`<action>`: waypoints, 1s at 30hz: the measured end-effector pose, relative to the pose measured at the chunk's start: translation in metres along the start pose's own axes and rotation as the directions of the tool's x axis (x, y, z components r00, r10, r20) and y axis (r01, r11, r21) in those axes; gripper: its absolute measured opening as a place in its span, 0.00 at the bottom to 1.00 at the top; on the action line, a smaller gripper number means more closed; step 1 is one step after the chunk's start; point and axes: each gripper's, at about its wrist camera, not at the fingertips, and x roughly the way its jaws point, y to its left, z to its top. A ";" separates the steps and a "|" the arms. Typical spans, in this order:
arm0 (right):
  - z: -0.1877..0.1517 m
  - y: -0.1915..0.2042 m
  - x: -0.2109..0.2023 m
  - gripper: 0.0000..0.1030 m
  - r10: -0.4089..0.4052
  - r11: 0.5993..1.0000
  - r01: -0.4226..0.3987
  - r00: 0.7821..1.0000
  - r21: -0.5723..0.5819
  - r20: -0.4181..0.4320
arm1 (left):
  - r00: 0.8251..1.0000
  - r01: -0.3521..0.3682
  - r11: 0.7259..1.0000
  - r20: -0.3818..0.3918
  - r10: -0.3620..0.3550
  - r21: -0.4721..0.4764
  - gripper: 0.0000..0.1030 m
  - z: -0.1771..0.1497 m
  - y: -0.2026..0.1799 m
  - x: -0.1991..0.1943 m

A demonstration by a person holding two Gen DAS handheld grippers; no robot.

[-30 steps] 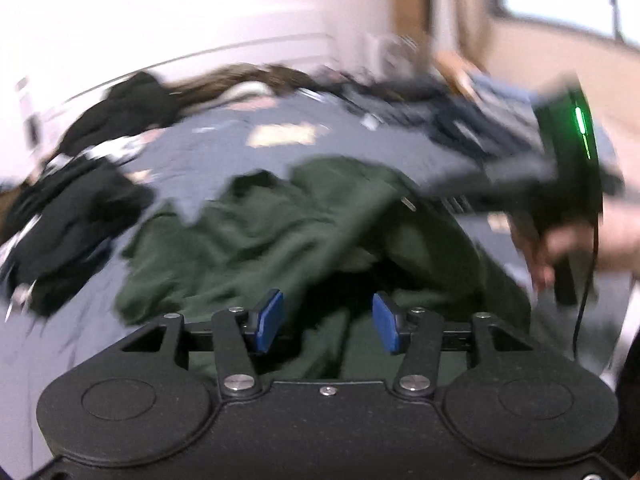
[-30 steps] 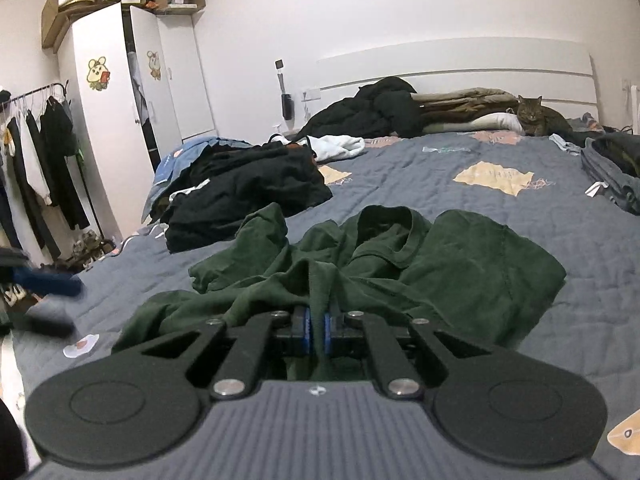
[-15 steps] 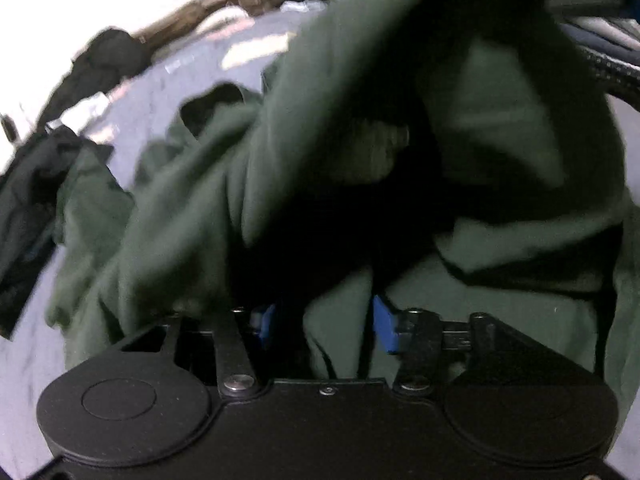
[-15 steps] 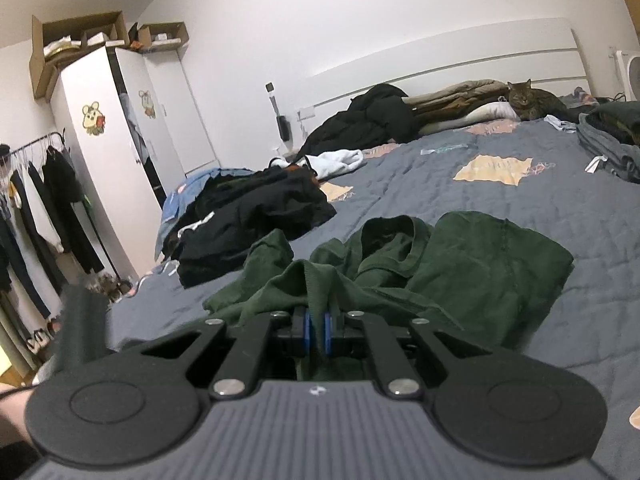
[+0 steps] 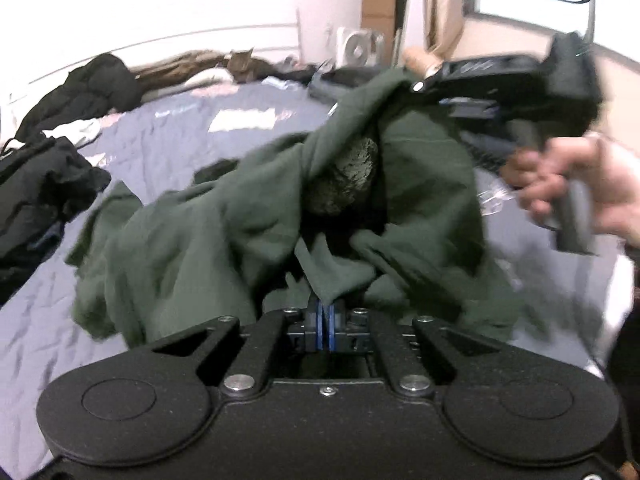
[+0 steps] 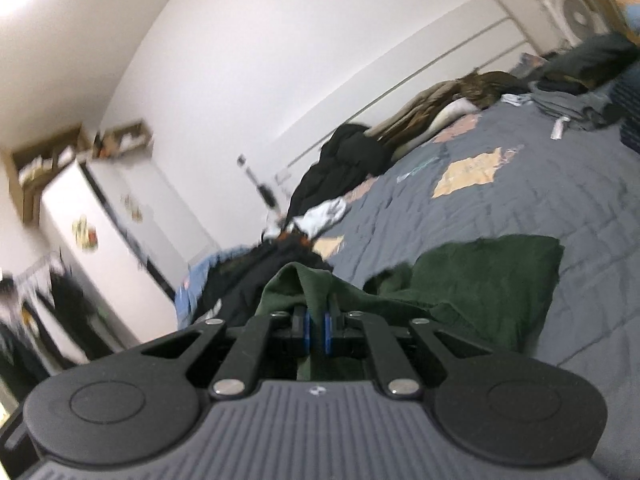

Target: Fold clothes

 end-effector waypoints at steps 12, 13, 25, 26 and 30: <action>0.011 -0.054 -0.006 0.06 -0.200 0.971 0.197 0.980 0.138 0.013 | 0.993 -0.030 0.993 -0.121 0.016 -0.112 0.03 -0.046 0.026 -0.039; 0.009 -0.054 -0.002 0.06 -0.217 0.971 0.218 0.976 0.096 -0.019 | 0.991 -0.034 0.993 -0.136 0.018 -0.117 0.04 -0.045 0.025 -0.037; 0.034 -0.010 -0.025 0.18 -0.193 0.967 0.142 0.950 -0.211 -0.244 | 0.986 0.153 0.976 0.084 -0.141 -0.152 0.54 0.015 0.002 -0.079; 0.037 -0.004 -0.031 0.21 -0.182 0.966 0.127 0.952 -0.224 -0.245 | 0.989 0.140 0.981 0.073 -0.132 -0.132 0.54 0.018 -0.002 -0.070; 0.049 0.031 -0.055 0.38 -0.087 0.959 0.028 0.976 -0.283 -0.200 | 0.996 0.087 0.995 -0.003 -0.087 -0.042 0.46 0.026 -0.018 -0.023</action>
